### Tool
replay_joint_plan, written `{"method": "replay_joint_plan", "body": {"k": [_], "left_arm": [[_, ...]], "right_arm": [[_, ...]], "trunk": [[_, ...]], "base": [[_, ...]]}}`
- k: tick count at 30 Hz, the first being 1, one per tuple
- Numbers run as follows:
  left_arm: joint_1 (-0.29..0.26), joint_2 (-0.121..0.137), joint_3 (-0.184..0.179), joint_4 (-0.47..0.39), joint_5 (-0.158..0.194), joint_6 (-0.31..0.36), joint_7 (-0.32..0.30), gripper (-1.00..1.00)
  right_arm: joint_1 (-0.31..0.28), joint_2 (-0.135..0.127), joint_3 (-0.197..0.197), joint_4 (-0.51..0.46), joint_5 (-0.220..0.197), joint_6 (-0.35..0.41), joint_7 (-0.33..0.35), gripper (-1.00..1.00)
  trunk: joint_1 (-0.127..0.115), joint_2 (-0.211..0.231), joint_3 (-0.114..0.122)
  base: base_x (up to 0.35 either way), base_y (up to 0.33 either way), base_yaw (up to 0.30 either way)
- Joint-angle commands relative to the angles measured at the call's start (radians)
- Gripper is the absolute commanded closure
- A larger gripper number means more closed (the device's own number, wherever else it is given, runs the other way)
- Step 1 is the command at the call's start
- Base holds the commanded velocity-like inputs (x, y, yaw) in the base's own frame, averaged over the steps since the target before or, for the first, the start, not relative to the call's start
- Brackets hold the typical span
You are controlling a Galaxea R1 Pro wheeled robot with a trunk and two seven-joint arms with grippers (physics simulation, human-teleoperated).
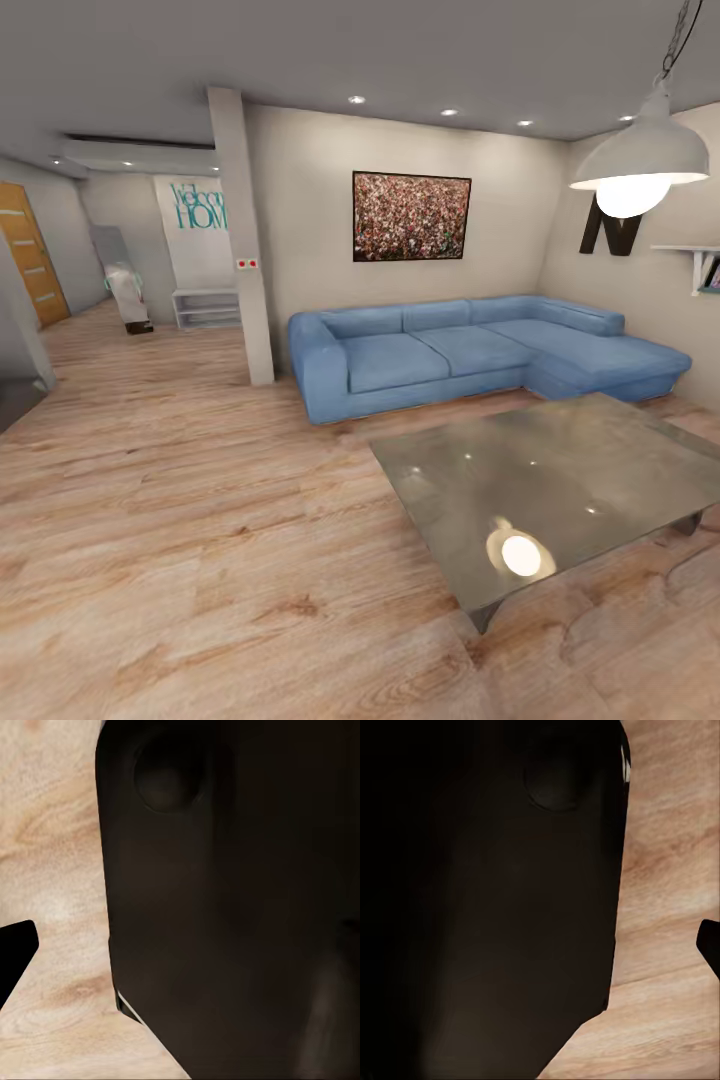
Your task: Place each of the two pumpkins and all three candles from the living room inside a cabinet in the living room (use any cabinet), then make sure every cabinet is closed, and position the cauldron so it is next to a table in the living room.
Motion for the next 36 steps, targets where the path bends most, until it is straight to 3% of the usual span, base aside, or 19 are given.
{"method": "replay_joint_plan", "body": {"k": [1, 4, 13, 26, 27, 36], "left_arm": [[0.006, -0.006, -0.006, 0.006, -0.006, -0.006, -0.004, -1.0], [0.023, -0.02, -0.023, 0.023, -0.023, -0.02, -0.007, -1.0], [0.072, -0.003, -0.034, -0.024, -0.006, -0.006, -0.017, -1.0], [0.072, -0.002, -0.035, -0.097, -0.009, -0.008, -0.017, -1.0], [0.072, -0.002, -0.035, -0.116, -0.009, -0.008, -0.017, -1.0], [0.072, 0.001, -0.035, -0.115, -0.012, -0.009, -0.017, -1.0]], "right_arm": [[0.006, 0.006, 0.006, 0.006, 0.006, -0.006, 0.006, -1.0], [0.008, 0.008, 0.01, 0.016, 0.018, -0.023, 0.023, -1.0], [0.005, 0.006, 0.003, 0.005, 0.009, -0.073, 0.073, -1.0], [0.003, 0.006, 0.002, 0.008, 0.012, -0.146, 0.116, -1.0], [0.003, 0.006, 0.002, 0.008, 0.012, -0.309, 0.116, -1.0], [0.003, 0.006, 0.002, 0.008, 0.011, -0.311, 0.119, -1.0]], "trunk": [[0.0, 0.0, -0.001], [0.0, 0.0, -0.001], [0.0, 0.0, -0.001], [0.0, 0.0, 0.003], [0.0, 0.0, 0.003], [0.0, 0.0, 0.007]], "base": [[0.002, 0.0, 0.0], [0.0, 0.0, 0.0], [0.0, 0.0, -0.012], [0.0, 0.0, -0.263], [0.0, 0.0, -0.29], [-0.007, 0.151, -0.29]]}}
